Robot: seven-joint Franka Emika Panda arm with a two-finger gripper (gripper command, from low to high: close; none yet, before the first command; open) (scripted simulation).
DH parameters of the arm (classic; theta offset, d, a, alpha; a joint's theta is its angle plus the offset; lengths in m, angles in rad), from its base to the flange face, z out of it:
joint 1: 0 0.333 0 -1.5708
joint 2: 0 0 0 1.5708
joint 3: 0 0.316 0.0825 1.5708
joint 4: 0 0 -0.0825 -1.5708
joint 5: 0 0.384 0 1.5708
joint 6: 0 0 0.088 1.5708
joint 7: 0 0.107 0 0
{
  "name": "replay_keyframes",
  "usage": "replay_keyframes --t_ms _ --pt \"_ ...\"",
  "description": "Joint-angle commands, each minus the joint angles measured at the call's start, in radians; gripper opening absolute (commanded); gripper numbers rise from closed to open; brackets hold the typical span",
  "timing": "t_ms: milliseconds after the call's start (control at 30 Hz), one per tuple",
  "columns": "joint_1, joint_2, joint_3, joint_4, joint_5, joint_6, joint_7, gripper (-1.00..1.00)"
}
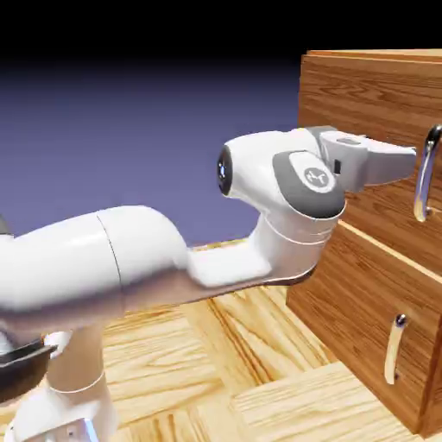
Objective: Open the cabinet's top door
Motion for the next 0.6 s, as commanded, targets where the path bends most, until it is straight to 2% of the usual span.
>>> replay_keyframes --t_ms 0,233,267,567 --pt "0.02 -0.012 -0.024 0.013 -0.044 0.0 0.023 0.0" --pt "0.199 -0.022 -0.089 0.151 -0.087 -0.032 0.023 0.0" --pt "0.199 -0.022 -0.089 0.151 -0.087 -0.032 0.023 -1.0" --pt "-0.04 -0.099 0.065 -0.139 -0.177 -0.264 0.141 -1.0"
